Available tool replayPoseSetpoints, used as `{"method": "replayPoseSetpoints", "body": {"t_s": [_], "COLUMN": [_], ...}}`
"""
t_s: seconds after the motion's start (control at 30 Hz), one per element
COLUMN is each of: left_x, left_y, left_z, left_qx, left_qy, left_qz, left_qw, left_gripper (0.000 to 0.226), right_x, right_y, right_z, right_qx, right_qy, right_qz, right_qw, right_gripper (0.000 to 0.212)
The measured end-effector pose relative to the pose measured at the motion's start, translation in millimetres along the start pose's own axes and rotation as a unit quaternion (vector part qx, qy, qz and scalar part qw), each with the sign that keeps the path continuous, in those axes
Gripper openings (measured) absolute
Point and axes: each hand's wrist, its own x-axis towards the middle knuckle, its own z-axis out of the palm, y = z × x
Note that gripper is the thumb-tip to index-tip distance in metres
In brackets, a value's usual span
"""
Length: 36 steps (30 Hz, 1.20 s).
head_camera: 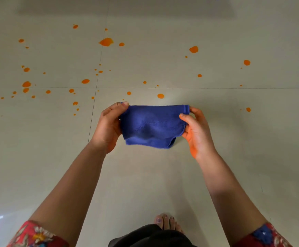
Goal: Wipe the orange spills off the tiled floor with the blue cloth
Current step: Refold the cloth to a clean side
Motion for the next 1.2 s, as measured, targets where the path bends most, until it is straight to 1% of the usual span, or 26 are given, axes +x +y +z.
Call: {"method": "replayPoseSetpoints", "body": {"t_s": [0.07,0.13,0.17,0.23,0.3,0.33,0.37,0.4,0.43,0.47,0.5,0.57,0.63,0.67,0.73,0.8,0.83,0.87,0.9,0.93,1.0,1.03,1.07,1.1,1.13,1.2], "left_x": [2.7,5.9,6.6,7.7,6.7,5.2,3.0,0.5,-3.1,-5.3,-7.0,-6.7,-4.6,-3.6,-2.2,0.9,2.6,4.6,7.1,8.8,11.4,12.7,13.7,13.8,13.6,10.2], "left_y": [4.9,9.7,13.0,19.0,22.2,19.6,14.1,7.2,-0.6,-7.4,-14.3,-26.3,-39.6,-47.4,-64.2,-78.6,-83.9,-88.2,-90.9,-93.4,-98.0,-100.3,-103.0,-105.7,-109.2,-115.7], "left_z": [5.6,10.1,12.4,13.9,14.3,12.3,8.7,4.4,0.1,-4.1,-8.0,-13.7,-16.9,-18.8,-23.3,-26.0,-25.4,-24.2,-21.8,-18.8,-11.2,-8.2,-6.7,-6.0,-6.9,-11.7], "left_qx": [0.016,0.059,0.065,0.076,0.158,0.236,0.335,0.434,0.514,0.566,0.58,0.531,0.507,0.505,0.492,0.456,0.437,0.426,0.425,0.42,0.372,0.343,0.324,0.315,0.315,0.34], "left_qy": [0.036,0.086,0.095,0.073,0.036,0.024,0.015,0.002,-0.027,-0.071,-0.126,-0.207,-0.23,-0.223,-0.169,-0.098,-0.064,-0.034,-0.006,0.016,0.04,0.05,0.068,0.091,0.114,0.147], "left_qz": [0.008,0.052,0.077,0.124,0.178,0.203,0.224,0.233,0.213,0.163,0.095,-0.027,-0.092,-0.106,-0.112,-0.104,-0.097,-0.083,-0.063,-0.042,-0.008,0.004,0.011,0.016,0.021,0.031], "left_qw": [0.999,0.993,0.99,0.987,0.971,0.95,0.915,0.87,0.831,0.805,0.799,0.821,0.826,0.827,0.847,0.878,0.892,0.9,0.903,0.907,0.927,0.938,0.944,0.945,0.942,0.929], "left_gripper": [0.022,0.014,0.017,0.043,0.059,0.058,0.052,0.041,0.029,0.018,0.012,0.009,0.013,0.013,0.011,0.008,0.009,0.011,0.013,0.016,0.028,0.037,0.045,0.048,0.049,0.044], "right_x": [4.3,6.8,8.5,11.5,5.8,2.1,-2.7,-7.6,-12.3,-15.3,-18.5,-20.3,-19.7,-19.8,-14.0,0.6,8.9,16.6,22.8,26.7,28.9,27.9,23.9,19.3,14.8,2.5], "right_y": [-6.5,-18.3,-24.7,-33.0,-36.6,-33.3,-28.6,-24.4,-19.4,-14.9,-8.8,7.6,21.5,25.3,31.8,39.2,43.6,48.6,53.9,59.3,70.5,77.0,83.3,92.3,103.5,127.3], "right_z": [-0.1,1.6,3.8,7.0,7.0,4.5,-0.2,-5.7,-12.2,-19.0,-26.7,-42.6,-53.9,-56.2,-57.7,-56.2,-53.6,-49.8,-45.7,-42.9,-42.3,-43.1,-43.8,-45.7,-48.5,-52.4], "right_qx": [-0.044,-0.087,-0.109,-0.144,-0.211,-0.292,-0.398,-0.496,-0.57,-0.612,-0.63,-0.636,-0.622,-0.603,-0.554,-0.524,-0.521,-0.534,-0.562,-0.604,-0.684,-0.698,-0.695,-0.683,-0.676,-0.694], "right_qy": [0.004,-0.013,-0.028,-0.058,-0.065,-0.058,-0.049,-0.04,-0.038,-0.051,-0.082,-0.154,-0.185,-0.186,-0.164,-0.125,-0.105,-0.082,-0.059,-0.038,-0.016,-0.014,-0.026,-0.06,-0.119,-0.252], "right_qz": [-0.041,-0.097,-0.122,-0.156,-0.203,-0.24,-0.273,-0.282,-0.252,-0.199,-0.141,-0.06,-0.001,0.031,0.074,0.057,0.039,0.021,0.004,-0.018,-0.1,-0.157,-0.208,-0.247,-0.273,-0.282], "right_qw": [0.998,0.991,0.986,0.975,0.954,0.924,0.875,0.82,0.781,0.764,0.759,0.754,0.761,0.776,0.813,0.841,0.846,0.841,0.825,0.796,0.722,0.698,0.688,0.685,0.674,0.613], "right_gripper": [0.048,0.062,0.063,0.059,0.059,0.06,0.059,0.053,0.041,0.027,0.016,0.006,0.004,0.005,0.004,0.008,0.009,0.01,0.012,0.019,0.047,0.06,0.067,0.069,0.069,0.067]}}
